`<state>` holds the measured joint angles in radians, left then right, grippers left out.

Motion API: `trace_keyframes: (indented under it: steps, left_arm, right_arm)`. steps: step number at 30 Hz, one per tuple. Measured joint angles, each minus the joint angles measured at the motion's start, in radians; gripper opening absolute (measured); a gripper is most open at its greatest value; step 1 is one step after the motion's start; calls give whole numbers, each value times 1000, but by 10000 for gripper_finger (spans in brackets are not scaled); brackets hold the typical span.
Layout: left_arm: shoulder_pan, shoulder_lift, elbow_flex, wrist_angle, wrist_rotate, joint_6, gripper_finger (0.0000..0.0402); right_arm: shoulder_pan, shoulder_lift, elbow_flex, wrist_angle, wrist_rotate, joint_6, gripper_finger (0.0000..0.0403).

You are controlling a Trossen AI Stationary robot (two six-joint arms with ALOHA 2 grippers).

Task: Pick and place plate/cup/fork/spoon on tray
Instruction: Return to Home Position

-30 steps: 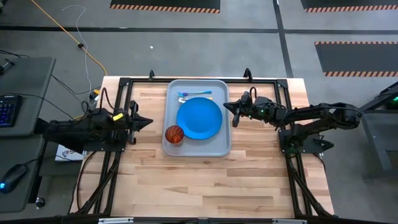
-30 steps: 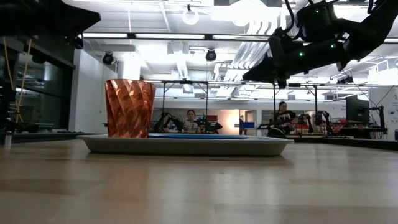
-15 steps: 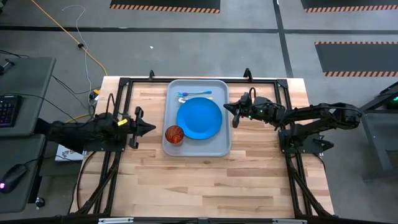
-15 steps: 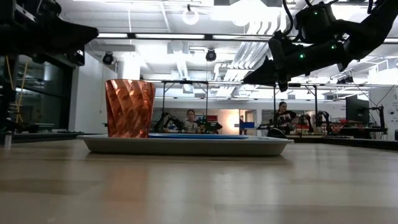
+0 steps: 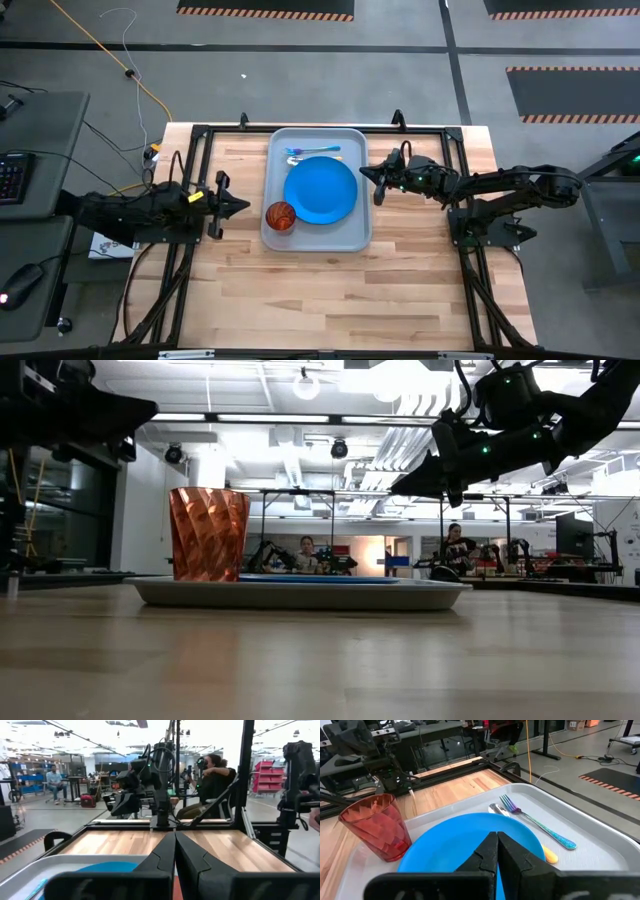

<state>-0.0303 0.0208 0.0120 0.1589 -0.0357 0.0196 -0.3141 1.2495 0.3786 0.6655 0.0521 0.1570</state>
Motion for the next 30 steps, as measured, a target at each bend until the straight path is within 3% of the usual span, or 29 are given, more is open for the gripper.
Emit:
trace_keyframes:
  steps: [13,19,27,30]
  left_arm:
    - [0,0,0,-94,-3,-15,0]
    - [0,1,0,-146,-3,-42,0]
    - [0,0,0,-144,-3,-42,0]
    - [0,0,0,-144,-3,-42,0]
  right_arm:
    - [0,-37,0,-5,-42,0,0]
    - [0,-199,0,-54,-133,3,0]
    - [1,-432,0,-330,-134,-9,0]
    - [3,-515,-23,-359,-134,-16,0]
